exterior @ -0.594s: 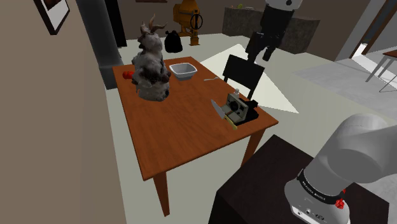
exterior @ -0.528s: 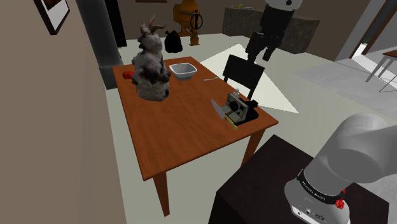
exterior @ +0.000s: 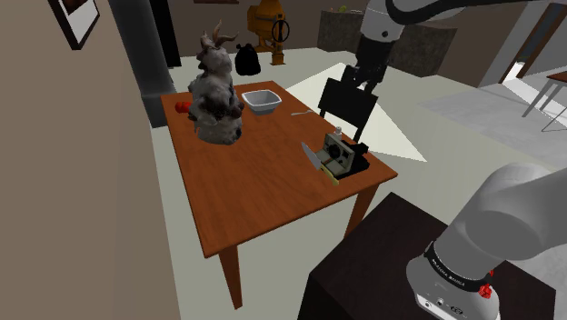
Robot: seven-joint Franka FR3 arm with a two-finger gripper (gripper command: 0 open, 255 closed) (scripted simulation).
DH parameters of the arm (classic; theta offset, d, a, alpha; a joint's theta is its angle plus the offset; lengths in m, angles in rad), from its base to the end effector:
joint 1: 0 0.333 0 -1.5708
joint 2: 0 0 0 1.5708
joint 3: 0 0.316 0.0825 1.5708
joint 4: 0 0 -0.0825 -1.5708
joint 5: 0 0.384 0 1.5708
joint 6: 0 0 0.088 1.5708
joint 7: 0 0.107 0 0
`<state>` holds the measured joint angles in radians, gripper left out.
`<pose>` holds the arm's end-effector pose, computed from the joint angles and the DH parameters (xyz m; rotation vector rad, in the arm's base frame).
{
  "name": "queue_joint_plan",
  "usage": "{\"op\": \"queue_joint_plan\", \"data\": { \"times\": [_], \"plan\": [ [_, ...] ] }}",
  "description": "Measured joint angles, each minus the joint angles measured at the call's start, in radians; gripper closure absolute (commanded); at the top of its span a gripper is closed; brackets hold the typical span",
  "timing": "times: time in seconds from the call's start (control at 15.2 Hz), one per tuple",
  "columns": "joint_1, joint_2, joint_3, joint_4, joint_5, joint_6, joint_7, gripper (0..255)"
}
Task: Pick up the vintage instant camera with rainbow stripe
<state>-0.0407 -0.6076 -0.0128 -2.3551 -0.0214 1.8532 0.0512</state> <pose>0.3780 -0.0227 0.5561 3.1199 -0.1529 0.1652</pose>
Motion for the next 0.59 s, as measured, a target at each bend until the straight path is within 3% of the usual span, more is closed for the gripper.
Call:
{"op": "queue_joint_plan", "data": {
  "times": [0.59],
  "plan": [
    [-0.045, 0.263, -0.095, 0.037, -0.017, 0.202, -0.084, 0]
  ]
}}
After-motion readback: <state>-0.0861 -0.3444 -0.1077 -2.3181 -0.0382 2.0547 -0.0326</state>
